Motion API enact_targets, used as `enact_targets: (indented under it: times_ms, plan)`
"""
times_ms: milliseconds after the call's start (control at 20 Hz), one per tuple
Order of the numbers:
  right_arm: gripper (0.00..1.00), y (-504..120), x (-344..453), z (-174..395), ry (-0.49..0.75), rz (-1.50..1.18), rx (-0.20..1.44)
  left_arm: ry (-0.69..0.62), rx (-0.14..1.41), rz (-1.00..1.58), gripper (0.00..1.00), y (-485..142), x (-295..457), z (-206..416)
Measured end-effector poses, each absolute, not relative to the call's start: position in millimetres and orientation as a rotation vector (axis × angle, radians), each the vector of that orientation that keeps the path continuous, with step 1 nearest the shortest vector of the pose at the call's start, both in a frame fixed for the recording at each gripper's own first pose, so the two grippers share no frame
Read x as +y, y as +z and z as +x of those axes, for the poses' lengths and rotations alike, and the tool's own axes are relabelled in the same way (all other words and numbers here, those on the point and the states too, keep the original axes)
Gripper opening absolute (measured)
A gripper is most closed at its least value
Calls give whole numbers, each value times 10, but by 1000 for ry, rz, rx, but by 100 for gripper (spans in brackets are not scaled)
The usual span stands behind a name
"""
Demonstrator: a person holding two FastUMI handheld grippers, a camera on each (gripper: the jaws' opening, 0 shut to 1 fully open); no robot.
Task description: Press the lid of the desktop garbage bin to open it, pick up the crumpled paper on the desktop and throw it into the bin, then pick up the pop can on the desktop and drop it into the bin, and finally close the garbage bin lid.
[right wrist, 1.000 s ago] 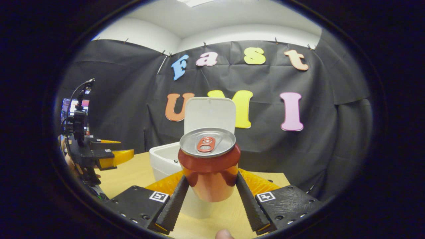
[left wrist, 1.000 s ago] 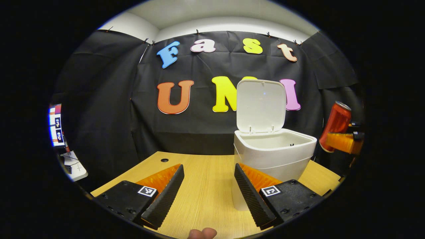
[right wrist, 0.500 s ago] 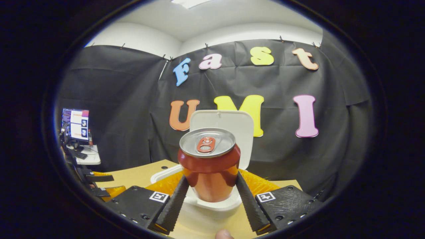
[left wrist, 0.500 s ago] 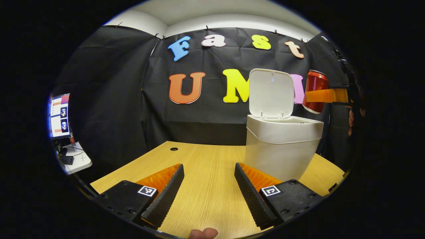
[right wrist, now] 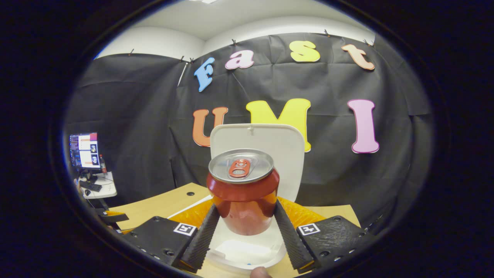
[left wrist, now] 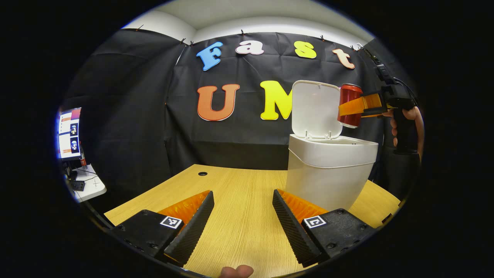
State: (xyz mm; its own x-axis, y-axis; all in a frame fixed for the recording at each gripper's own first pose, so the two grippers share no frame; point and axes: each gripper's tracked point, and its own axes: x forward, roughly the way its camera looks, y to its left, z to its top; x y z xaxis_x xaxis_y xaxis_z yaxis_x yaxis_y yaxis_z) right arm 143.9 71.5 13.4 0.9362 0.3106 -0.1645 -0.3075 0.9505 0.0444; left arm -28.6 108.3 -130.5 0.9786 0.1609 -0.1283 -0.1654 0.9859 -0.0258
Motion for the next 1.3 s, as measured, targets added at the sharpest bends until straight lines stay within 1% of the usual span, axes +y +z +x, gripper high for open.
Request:
enact_targets:
  times_ms: [400, 700, 1050, 1250, 1300]
  plan:
    - [81, 92, 755, 1569, 301, 69, 229, 162, 125, -50, 98, -1295, 1105, -273]
    - [82, 22, 799, 1528, 298, 70, 250, 159, 142, -59, 98, -1401, 1144, -219]
    - [82, 180, 768, 1415, 279, 51, 189, 166, 142, -56, 99, -1433, 1139, -195]
    - [87, 437, 712, 1295, 236, -2, 91, 168, 130, -40, 99, -1408, 1099, -219]
    - [87, 526, 693, 1270, 222, -11, 64, 160, 130, -42, 98, -1444, 1057, -217]
